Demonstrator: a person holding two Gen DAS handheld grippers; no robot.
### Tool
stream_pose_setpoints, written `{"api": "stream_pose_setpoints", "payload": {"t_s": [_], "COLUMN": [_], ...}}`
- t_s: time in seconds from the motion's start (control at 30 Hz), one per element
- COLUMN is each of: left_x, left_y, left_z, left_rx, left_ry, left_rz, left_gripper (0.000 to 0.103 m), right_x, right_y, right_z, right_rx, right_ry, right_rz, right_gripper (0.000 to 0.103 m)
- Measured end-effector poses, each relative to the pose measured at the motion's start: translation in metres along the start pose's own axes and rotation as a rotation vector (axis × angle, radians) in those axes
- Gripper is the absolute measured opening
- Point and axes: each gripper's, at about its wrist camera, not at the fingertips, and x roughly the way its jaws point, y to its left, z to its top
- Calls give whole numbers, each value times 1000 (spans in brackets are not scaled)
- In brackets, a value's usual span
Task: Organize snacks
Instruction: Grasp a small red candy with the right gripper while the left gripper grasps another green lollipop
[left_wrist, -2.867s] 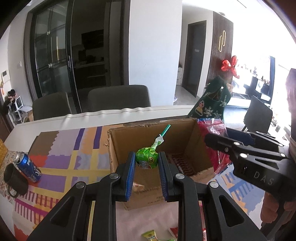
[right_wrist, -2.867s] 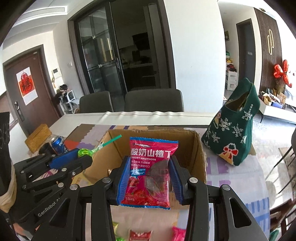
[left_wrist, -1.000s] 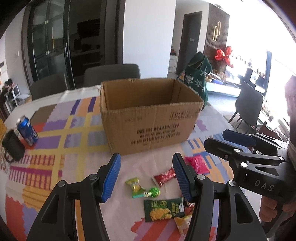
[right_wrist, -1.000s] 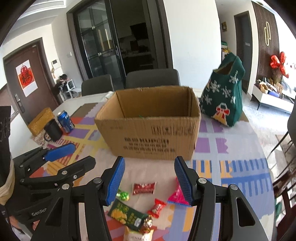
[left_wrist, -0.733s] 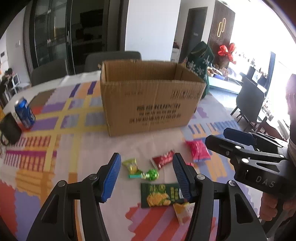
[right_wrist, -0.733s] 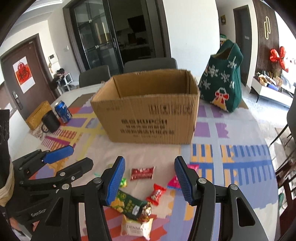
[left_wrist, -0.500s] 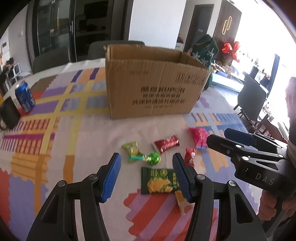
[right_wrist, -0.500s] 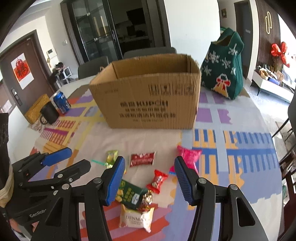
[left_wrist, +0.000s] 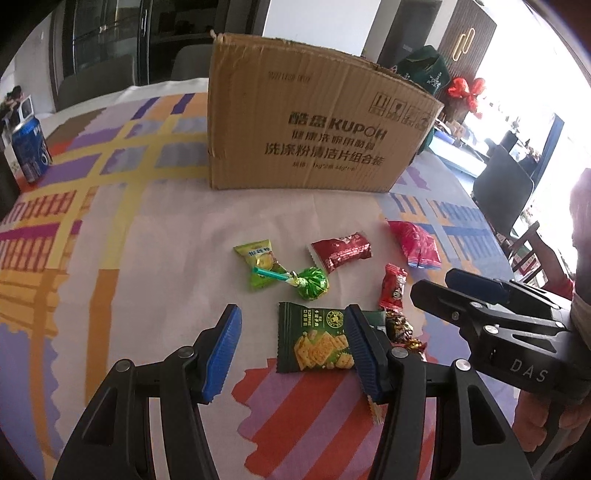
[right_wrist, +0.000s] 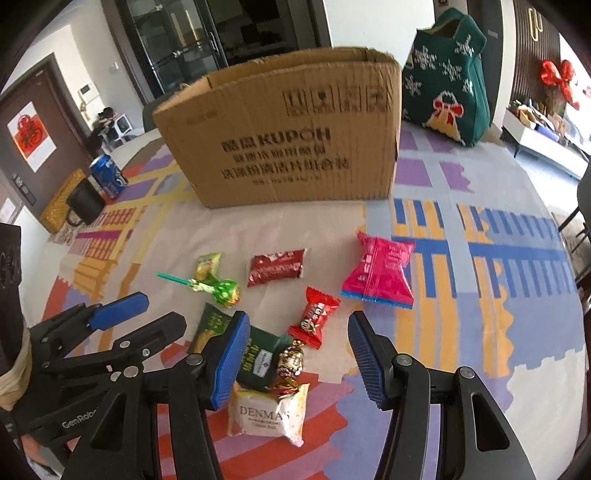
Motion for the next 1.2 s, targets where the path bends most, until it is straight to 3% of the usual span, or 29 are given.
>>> {"api": "stream_pose_setpoints", "payload": {"t_s": [0.43,0.67,0.83,1.07,1.2], "left_x": [36,47,54,59,58], "left_y": [-3,-8,-10,-13,-13], "left_z": [9,16,19,20,19], "left_rx": [-13,-2,0,12,15], "left_ry": [23,27,32,42,43], "left_rz": [-62,-54,-60,-58,-56], "left_gripper": [39,38,37,27,27], "right_x": [25,34,41,50,55], "right_y": [-9,-13,-13,-12,-10], "right_z": [-1,-1,1,4,5], "right_rx": [38,51,51,49,37], "right_ry": [51,66,75,83,91], "right_rz": [0,13,15,18,18], "right_gripper": [56,55,48,40,30]}}
